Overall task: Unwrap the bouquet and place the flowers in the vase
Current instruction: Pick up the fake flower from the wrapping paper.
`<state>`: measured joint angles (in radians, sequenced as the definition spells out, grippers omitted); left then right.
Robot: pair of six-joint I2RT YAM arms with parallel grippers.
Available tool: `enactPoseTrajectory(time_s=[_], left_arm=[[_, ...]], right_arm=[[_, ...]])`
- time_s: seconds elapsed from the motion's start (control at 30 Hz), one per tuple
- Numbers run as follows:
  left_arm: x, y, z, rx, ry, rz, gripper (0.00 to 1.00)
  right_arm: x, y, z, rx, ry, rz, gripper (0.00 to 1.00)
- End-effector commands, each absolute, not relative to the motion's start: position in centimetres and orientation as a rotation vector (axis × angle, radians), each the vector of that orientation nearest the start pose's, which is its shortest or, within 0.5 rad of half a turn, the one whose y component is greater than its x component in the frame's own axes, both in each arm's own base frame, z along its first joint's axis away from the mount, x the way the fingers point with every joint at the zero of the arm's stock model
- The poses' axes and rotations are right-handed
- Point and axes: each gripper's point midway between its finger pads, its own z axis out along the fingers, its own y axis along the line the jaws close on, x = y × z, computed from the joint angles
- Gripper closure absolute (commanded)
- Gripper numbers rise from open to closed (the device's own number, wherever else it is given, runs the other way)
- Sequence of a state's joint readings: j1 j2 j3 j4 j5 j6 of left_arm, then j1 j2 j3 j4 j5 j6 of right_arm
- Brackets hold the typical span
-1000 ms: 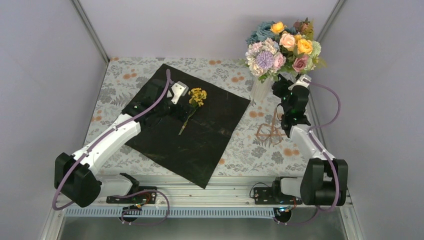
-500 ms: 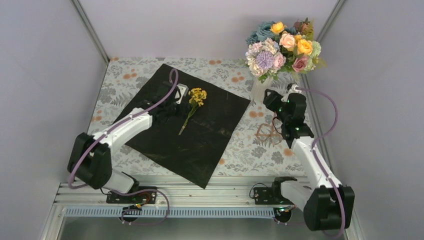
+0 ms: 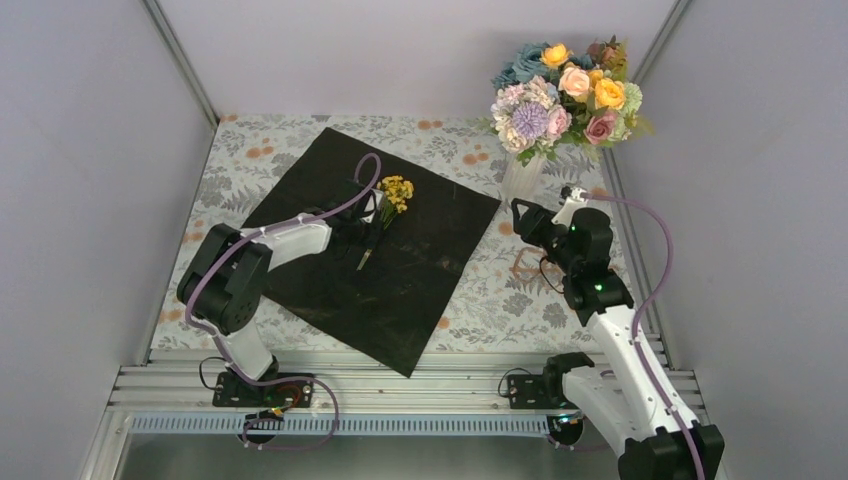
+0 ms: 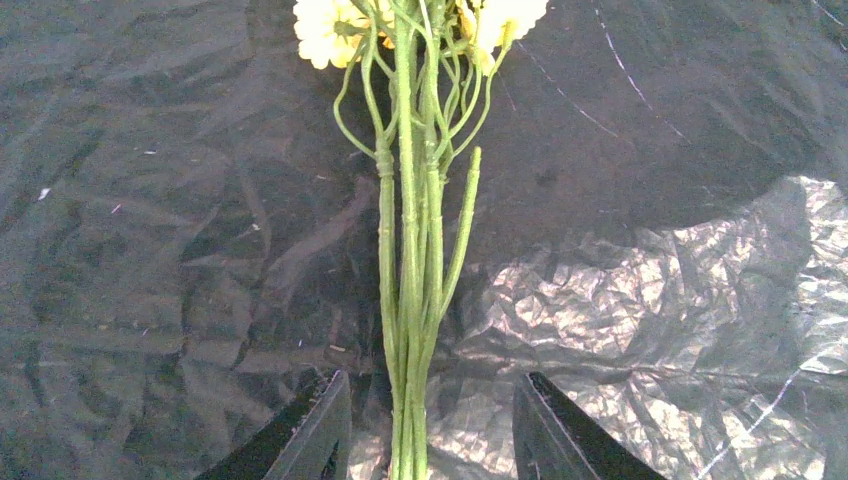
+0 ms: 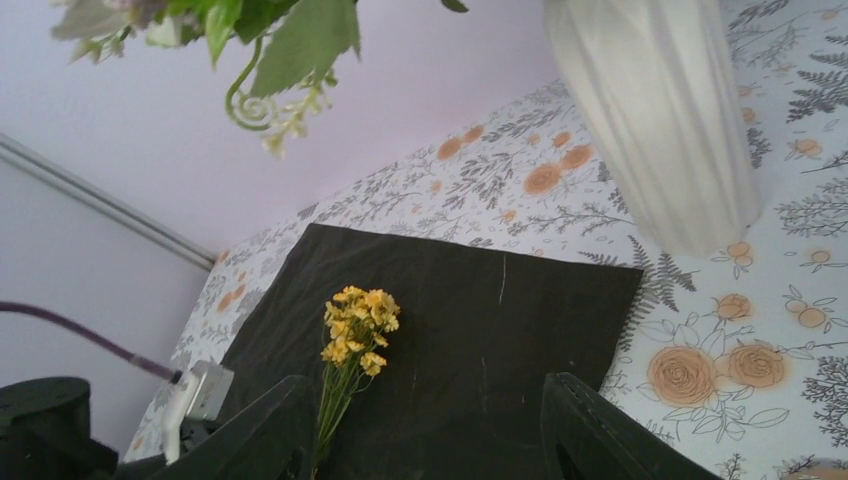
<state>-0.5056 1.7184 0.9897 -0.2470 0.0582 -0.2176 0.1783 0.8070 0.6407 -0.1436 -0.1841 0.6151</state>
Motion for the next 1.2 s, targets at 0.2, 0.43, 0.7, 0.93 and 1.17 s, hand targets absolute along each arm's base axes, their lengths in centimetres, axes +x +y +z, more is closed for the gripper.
enactPoseTrajectory(time_s=[0.2,0.43,0.7,0.93,1.17], left_arm=[[37.2,-21.8,3.0,0.415,2.559,-0.359,0.64],[37.1,-21.9,3.0,0.43,2.545,-0.372,0.91],[36.5,-22.7,7.0,0.44,2.46,-0.472,0.98],[34.8,-24.5,13.7,0.506,2.312,-0.653,0.98],[31.2,-26.9,20.9,0.643,2.104,-0.881,0.98]], right_arm=[[29.6,10.6,24.8,0.182,1.94,0.751,0.42],[29.2,11.1,26.1,0.156,1.925,0.766,0.43],[28.6,12.7,27.3,0.111,1.9,0.843,0.43],[27.5,16.3,28.8,-0.05,1.841,0.977,0.4],[26.7,19.8,30.3,-0.139,1.771,1.125,0.33]])
